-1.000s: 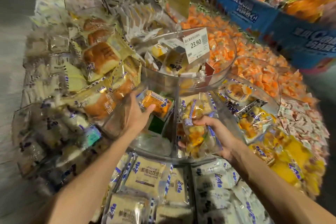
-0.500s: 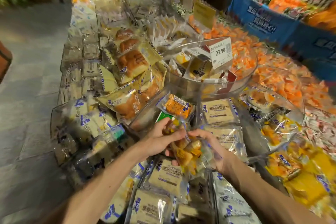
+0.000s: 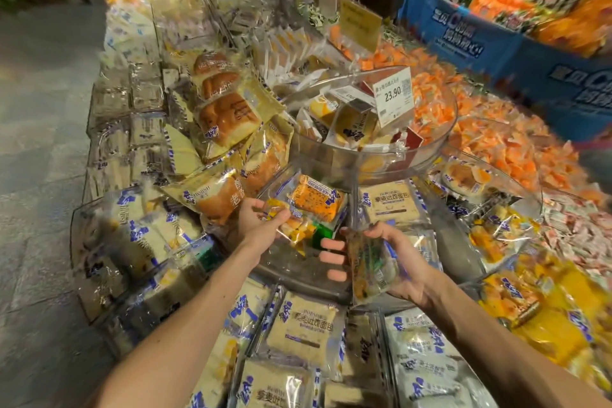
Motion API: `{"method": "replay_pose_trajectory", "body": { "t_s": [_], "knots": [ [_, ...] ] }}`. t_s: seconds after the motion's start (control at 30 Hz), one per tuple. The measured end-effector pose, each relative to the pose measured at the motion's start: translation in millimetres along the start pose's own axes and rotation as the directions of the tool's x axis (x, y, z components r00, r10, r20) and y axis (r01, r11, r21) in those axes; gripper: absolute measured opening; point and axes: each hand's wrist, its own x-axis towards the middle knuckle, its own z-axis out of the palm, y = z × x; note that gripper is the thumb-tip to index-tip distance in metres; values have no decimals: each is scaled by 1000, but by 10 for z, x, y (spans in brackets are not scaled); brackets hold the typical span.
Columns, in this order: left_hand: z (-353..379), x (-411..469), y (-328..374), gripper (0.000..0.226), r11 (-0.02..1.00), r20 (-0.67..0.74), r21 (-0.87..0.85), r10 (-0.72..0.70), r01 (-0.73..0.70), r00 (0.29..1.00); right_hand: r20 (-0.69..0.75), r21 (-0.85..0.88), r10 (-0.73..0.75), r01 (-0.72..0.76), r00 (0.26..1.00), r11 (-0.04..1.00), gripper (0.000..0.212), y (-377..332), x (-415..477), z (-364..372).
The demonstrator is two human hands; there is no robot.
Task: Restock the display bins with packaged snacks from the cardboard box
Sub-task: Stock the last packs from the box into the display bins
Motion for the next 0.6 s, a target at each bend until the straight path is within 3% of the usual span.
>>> {"method": "replay_pose_trajectory", "body": {
  "t_s": [0.1, 0.2, 0.27, 0.37, 0.47, 0.6],
  "knots": [
    [99, 21, -56, 42, 920, -51, 378, 131, -103, 990, 34, 41, -56, 55, 998, 998, 99, -11, 24, -14],
    [83, 25, -100, 60, 544, 26, 807, 360, -233, 933, 84, 115, -60, 50, 995, 992, 98, -10, 17, -28],
    [60, 73, -88, 71, 341, 87, 907, 422, -247, 902, 68, 76, -46, 40, 997, 996, 86, -27, 10, -8],
    [50, 80, -48, 73, 177, 156, 948, 469, -265, 869, -4, 39, -39, 39, 999, 998, 78, -24, 23, -23],
    [39, 57, -84, 70, 200, 185, 930, 473, -309, 862, -8, 2, -15, 15, 1000, 1000, 66, -20, 44, -49],
    [-12, -54, -3, 49, 448, 195, 755, 543, -479, 817, -113, -202, 3, -26, 994, 979, 53, -19, -9, -33]
  ]
}}
